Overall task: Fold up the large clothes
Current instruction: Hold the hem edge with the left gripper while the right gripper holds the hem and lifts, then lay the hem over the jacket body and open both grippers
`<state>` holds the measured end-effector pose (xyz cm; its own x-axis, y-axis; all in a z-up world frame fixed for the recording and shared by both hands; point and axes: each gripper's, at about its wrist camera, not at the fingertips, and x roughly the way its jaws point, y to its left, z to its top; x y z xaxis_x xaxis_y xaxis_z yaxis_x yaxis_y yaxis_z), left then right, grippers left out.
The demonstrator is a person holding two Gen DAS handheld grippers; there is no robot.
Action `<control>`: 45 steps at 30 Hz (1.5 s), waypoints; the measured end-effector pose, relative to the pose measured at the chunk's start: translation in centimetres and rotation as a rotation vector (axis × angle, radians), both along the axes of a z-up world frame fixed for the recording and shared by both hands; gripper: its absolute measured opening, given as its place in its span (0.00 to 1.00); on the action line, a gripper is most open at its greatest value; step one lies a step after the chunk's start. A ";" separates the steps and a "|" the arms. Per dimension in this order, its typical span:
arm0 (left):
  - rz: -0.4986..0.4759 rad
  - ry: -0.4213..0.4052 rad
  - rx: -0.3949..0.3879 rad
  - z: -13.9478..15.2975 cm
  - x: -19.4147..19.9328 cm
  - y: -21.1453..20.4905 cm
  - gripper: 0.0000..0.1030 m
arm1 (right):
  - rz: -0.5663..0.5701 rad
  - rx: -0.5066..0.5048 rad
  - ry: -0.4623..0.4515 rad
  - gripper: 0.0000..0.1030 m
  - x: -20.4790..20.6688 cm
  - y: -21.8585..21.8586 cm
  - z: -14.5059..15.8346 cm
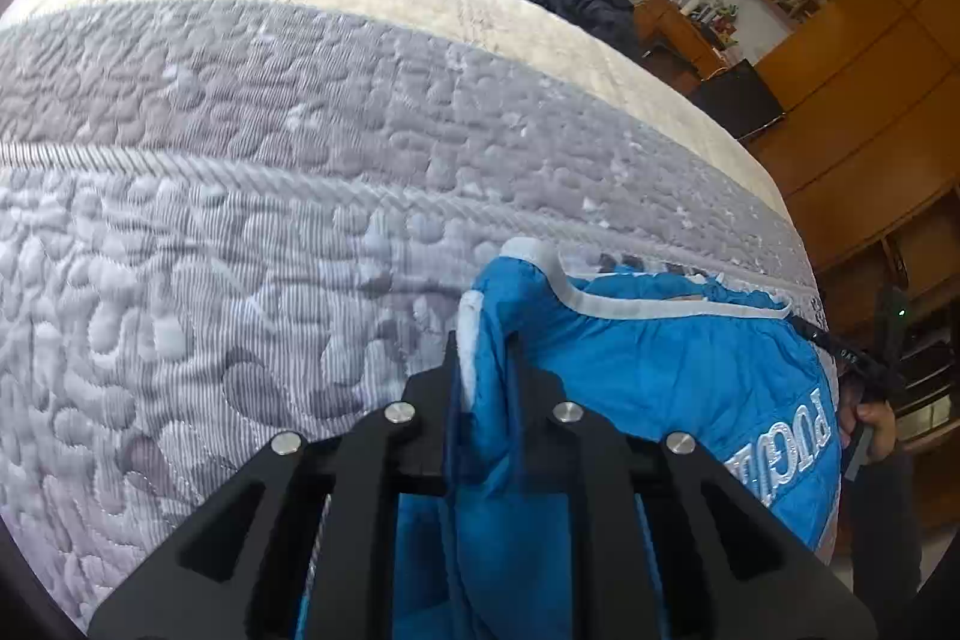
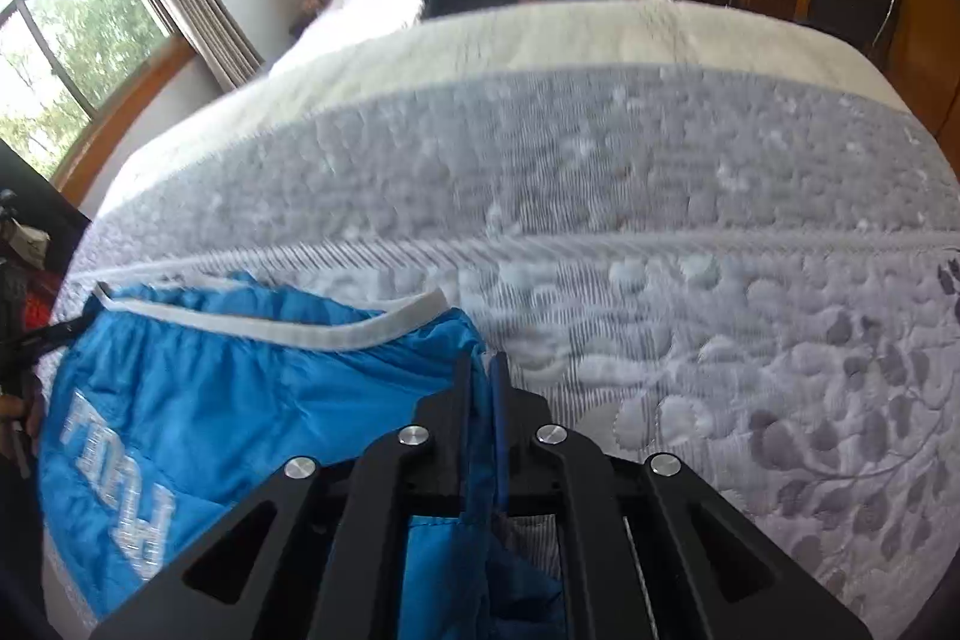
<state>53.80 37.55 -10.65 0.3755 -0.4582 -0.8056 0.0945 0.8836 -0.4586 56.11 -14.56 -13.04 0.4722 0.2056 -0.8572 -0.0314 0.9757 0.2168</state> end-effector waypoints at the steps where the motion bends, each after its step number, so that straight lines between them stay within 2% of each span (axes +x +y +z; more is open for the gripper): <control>1: 0.000 0.014 0.005 -0.1 0.0 0.0 0.18 | 0.004 -0.004 0.011 0.07 0.0 0.2 -0.4; 2: 0.006 0.018 0.012 -0.2 -0.3 0.1 0.21 | 0.007 -0.005 0.022 0.10 -0.1 0.4 -0.5; 4: 0.062 0.006 0.050 0.7 -0.6 1.5 0.49 | 0.011 -0.016 0.028 0.15 -0.6 0.5 -0.4; 5: 0.097 -0.010 0.059 1.4 -0.8 2.3 0.56 | 0.003 -0.016 0.013 0.23 -1.1 0.5 0.2; 6: 0.130 -0.034 0.063 2.5 -1.1 2.9 0.63 | -0.009 -0.010 -0.007 0.25 -1.6 0.0 0.9; 7: 0.171 -0.071 0.072 4.3 -2.0 3.7 0.64 | -0.019 -0.007 -0.022 0.29 -1.9 -0.3 1.5; 9: 0.192 -0.132 0.069 7.0 -3.7 4.4 0.64 | -0.035 -0.011 -0.073 0.30 -3.1 -1.0 3.6; 11: 0.114 -0.169 -0.005 9.0 -5.6 3.4 0.64 | -0.036 -0.008 -0.116 0.31 -4.3 -1.1 5.8; 14: -0.032 -0.176 -0.097 9.2 -8.2 0.7 0.64 | 0.017 0.068 -0.142 0.31 -6.4 -0.3 7.7; 15: -0.066 -0.162 -0.109 8.5 -8.6 -0.4 0.64 | 0.035 0.077 -0.139 0.31 -6.6 0.4 7.7; 17: -0.104 -0.120 -0.057 6.0 -9.0 -1.9 0.61 | 0.083 0.073 -0.101 0.30 -7.5 2.4 6.5; 20: -0.077 -0.066 -0.020 2.6 -8.7 -1.6 0.53 | 0.091 0.047 -0.026 0.27 -7.0 3.9 3.5; 23: -0.069 -0.073 -0.046 1.0 -9.2 -0.9 0.53 | 0.080 0.060 0.007 0.24 -6.6 3.7 1.2; 27: -0.071 -0.093 -0.009 0.7 -10.0 -1.2 0.54 | 0.076 0.100 0.007 0.24 -6.3 3.1 0.3; 30: -0.029 -0.127 0.016 2.8 -11.3 -1.1 0.53 | 0.053 0.113 -0.004 0.24 -7.1 2.8 1.6; 33: -0.044 -0.215 -0.044 6.9 -14.8 -0.5 0.53 | 0.069 0.164 -0.073 0.26 -9.9 2.7 4.4; 35: -0.115 -0.242 -0.088 7.8 -17.4 -1.3 0.54 | 0.109 0.182 -0.098 0.26 -12.0 3.3 5.3; 37: -0.181 -0.240 -0.096 7.0 -19.7 -2.4 0.54 | 0.140 0.188 -0.107 0.26 -13.9 4.0 5.2; 38: -0.192 -0.227 -0.077 6.0 -20.1 -2.7 0.54 | 0.144 0.181 -0.101 0.26 -14.1 4.1 4.8; 39: -0.180 -0.203 -0.041 4.4 -20.2 -2.7 0.54 | 0.144 0.170 -0.086 0.26 -14.4 4.3 3.9; 41: -0.162 -0.182 -0.053 2.2 -19.9 -2.1 0.48 | 0.129 0.172 -0.061 0.18 -13.9 4.1 2.4; 42: -0.152 -0.180 -0.059 1.5 -19.8 -1.8 0.42 | 0.115 0.173 -0.056 0.14 -13.8 3.8 1.8; 43: -0.137 -0.173 -0.080 0.9 -19.8 -1.4 0.39 | 0.112 0.161 -0.059 0.09 -13.6 3.8 1.7; 45: -0.122 -0.162 -0.094 1.2 -19.9 -1.1 0.39 | 0.105 0.171 -0.046 0.08 -13.3 3.6 1.5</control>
<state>33.94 36.42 -9.44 0.4333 -0.5784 -0.6912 0.2774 0.8152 -0.5084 42.80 -11.01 -11.55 0.4784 0.3967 -0.7835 -0.1446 0.9156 0.3753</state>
